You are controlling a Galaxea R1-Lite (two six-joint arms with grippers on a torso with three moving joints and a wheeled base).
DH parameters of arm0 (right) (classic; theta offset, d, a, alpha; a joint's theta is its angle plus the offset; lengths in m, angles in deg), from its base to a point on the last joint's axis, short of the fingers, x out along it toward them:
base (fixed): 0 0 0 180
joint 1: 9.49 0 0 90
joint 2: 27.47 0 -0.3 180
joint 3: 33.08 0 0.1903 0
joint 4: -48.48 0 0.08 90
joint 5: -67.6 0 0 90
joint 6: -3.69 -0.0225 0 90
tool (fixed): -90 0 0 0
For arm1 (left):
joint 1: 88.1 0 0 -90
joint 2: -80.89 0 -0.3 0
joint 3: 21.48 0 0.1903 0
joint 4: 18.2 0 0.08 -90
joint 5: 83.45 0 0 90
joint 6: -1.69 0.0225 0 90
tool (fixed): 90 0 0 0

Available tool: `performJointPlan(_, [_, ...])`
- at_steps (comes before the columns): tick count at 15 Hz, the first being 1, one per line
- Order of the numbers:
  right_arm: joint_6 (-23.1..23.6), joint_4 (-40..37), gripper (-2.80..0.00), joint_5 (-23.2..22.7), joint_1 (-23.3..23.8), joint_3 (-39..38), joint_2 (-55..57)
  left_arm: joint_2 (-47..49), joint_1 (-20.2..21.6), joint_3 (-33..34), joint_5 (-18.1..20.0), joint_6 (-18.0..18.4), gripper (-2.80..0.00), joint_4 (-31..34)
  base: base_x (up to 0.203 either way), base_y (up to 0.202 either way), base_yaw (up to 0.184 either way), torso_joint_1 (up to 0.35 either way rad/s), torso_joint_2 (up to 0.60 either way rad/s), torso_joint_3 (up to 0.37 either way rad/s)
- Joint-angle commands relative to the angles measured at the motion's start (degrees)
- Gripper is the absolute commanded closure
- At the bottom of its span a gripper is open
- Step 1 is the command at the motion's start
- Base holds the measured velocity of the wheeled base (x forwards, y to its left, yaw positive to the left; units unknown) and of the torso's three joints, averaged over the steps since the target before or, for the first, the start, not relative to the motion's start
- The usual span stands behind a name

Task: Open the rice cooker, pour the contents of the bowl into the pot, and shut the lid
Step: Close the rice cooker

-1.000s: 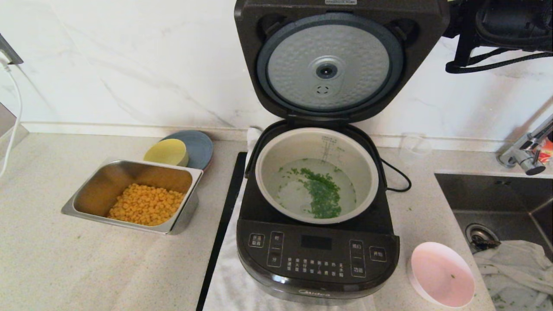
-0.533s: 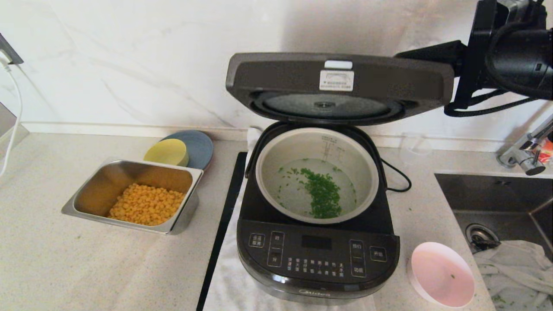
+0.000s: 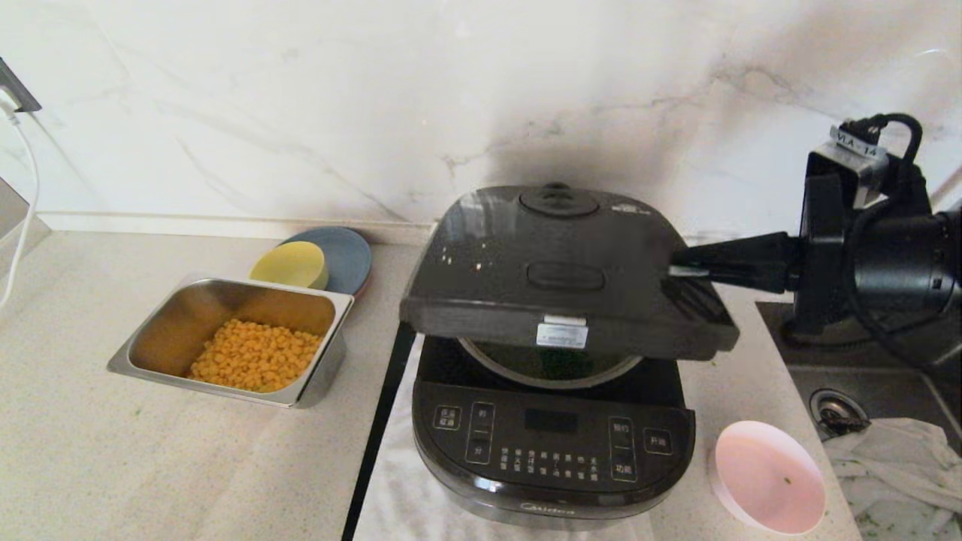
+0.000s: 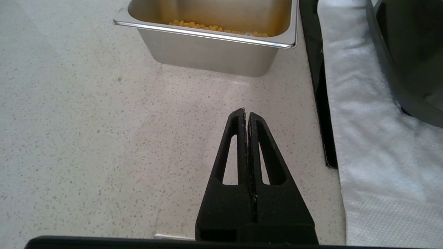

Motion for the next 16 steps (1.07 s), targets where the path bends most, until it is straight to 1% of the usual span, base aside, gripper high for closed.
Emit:
performJointPlan(1, [-0.4,4.2,0.00,-0.1,-0.4,-7.5,-0.6,0.0,0.0,0.4,0.0,0.0,0.00,0.0,0.000,0.000,0.000,0.000,0.00,0.000])
performJointPlan(4, [-0.5,10.9,0.00,-0.1,-1.9,-13.4,2.4,0.0,0.0,0.4,0.0,0.1,0.00,0.0,0.000,0.000,0.000,0.000,0.00,0.000])
performJointPlan(6, [-0.5,13.1,0.00,-0.1,-2.2,-14.3,5.1,0.0,0.0,0.4,0.0,0.0,0.00,0.0,0.000,0.000,0.000,0.000,0.00,0.000])
performJointPlan(10, [0.0,13.7,0.00,0.2,-2.3,-15.2,9.4,-0.1,0.0,0.4,0.0,0.0,0.00,0.0,0.000,0.000,0.000,0.000,0.00,0.000])
performJointPlan(13, [0.0,13.7,0.00,0.1,-2.3,-15.2,10.1,0.0,0.0,0.4,0.0,0.0,0.00,0.0,0.000,0.000,0.000,0.000,0.00,0.000])
performJointPlan(16, [-0.4,13.7,0.00,0.1,-2.0,-14.4,6.0,0.0,0.0,0.4,0.0,0.0,0.00,0.0,0.000,0.000,0.000,0.000,0.00,0.000])
